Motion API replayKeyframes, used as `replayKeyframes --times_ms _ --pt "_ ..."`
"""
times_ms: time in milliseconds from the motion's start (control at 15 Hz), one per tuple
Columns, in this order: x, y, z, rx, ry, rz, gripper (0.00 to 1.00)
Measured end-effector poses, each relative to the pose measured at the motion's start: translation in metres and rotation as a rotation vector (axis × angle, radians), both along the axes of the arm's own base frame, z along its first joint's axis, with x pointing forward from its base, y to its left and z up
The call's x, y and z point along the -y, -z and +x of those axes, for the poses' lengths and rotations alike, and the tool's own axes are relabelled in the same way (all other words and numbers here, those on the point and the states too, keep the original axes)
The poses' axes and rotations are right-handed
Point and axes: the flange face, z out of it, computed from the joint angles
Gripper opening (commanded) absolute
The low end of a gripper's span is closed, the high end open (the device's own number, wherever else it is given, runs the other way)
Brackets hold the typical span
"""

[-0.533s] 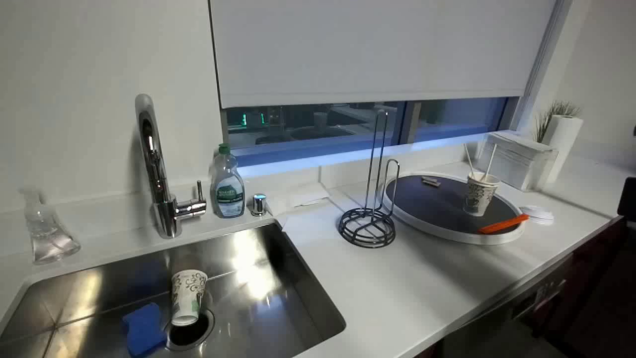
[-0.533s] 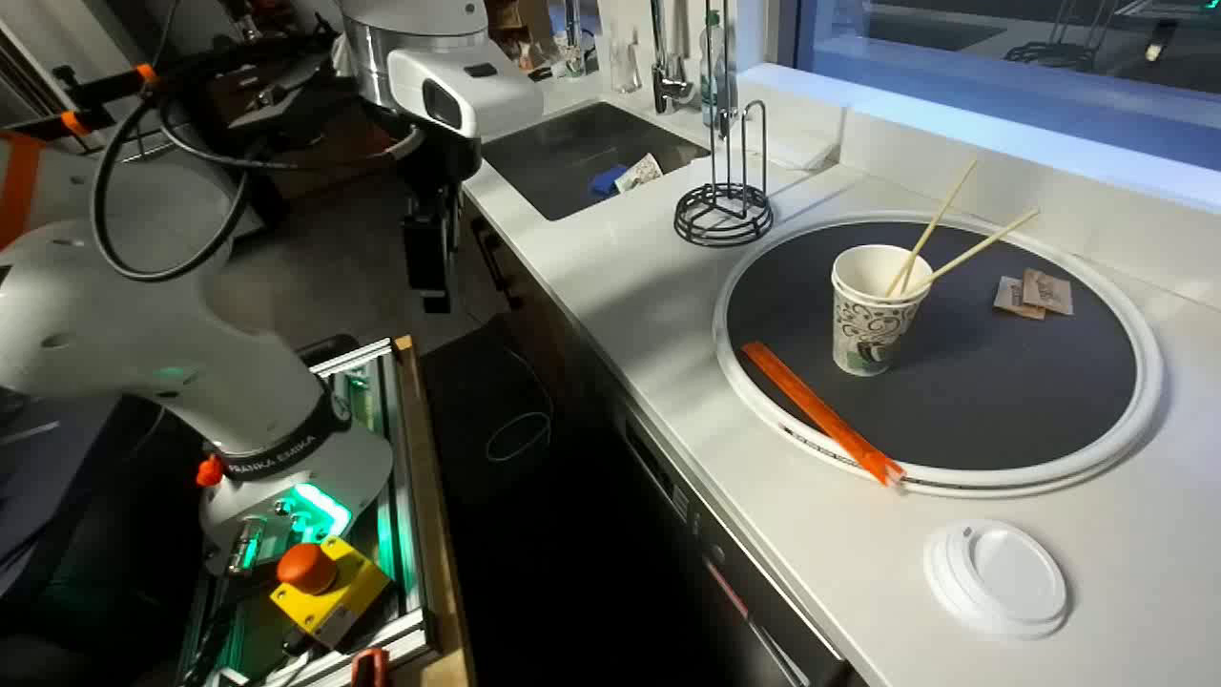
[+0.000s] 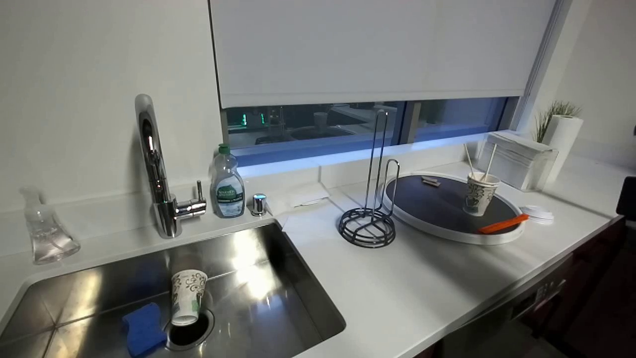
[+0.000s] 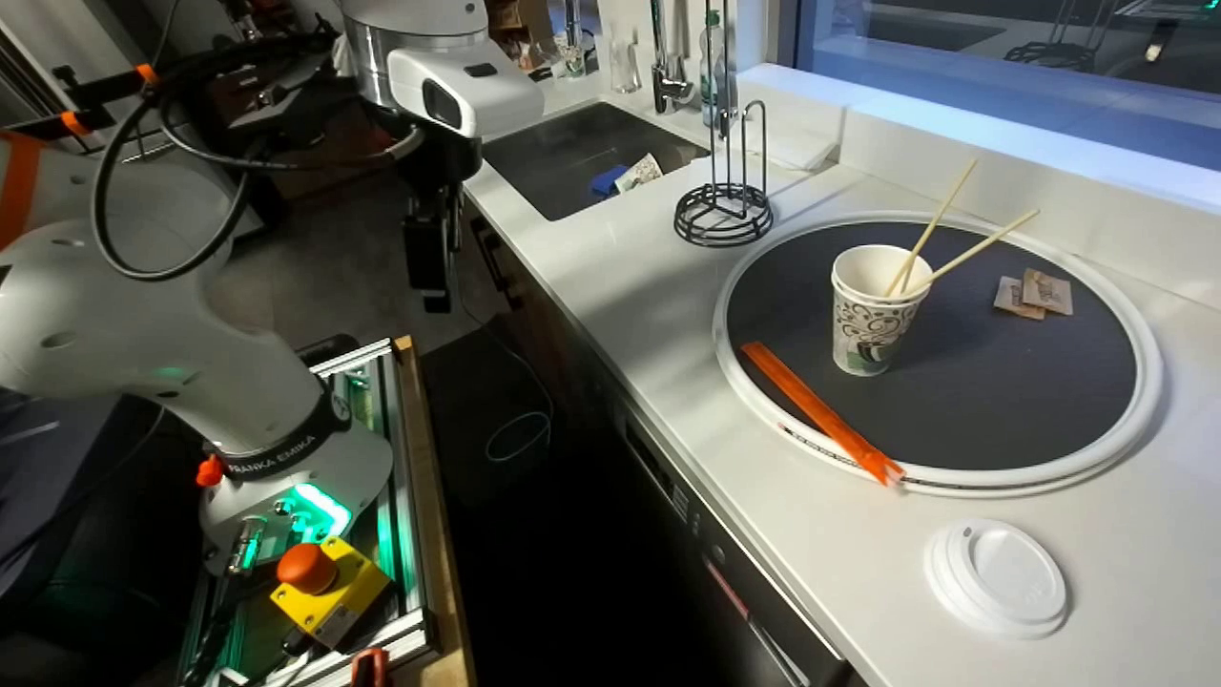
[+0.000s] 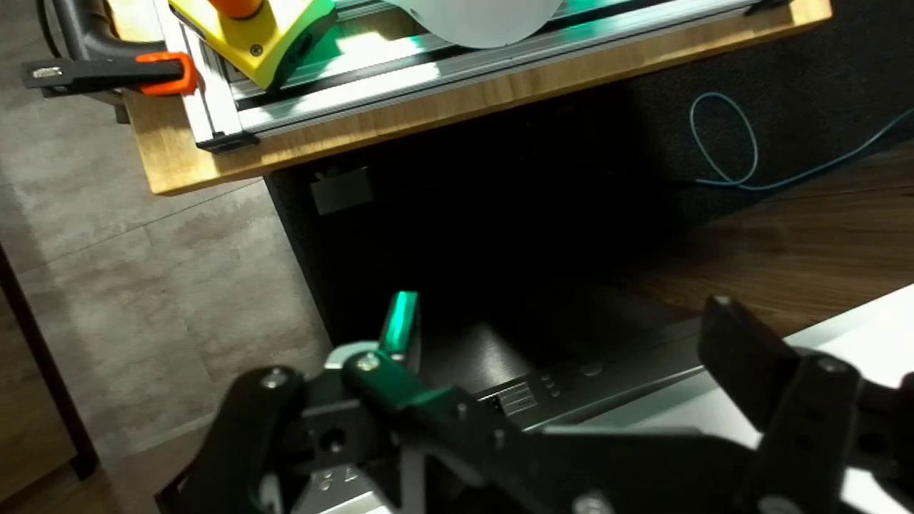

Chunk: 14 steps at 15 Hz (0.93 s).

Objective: Move the chopsticks to the tray

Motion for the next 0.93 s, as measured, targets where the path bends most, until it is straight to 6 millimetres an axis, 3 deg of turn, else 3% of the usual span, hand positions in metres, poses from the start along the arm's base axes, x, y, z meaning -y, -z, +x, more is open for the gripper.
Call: replayKeyframes --times_ms 267,600,933 --pt "0.021 -0.010 0.021 0.081 0.089 -0.006 1.00" --pt "0.061 -0.019 0.085 0.221 0.164 -0.038 1.00" --pt "0.077 -0.024 0.145 0.291 0.173 -0.082 1.00"
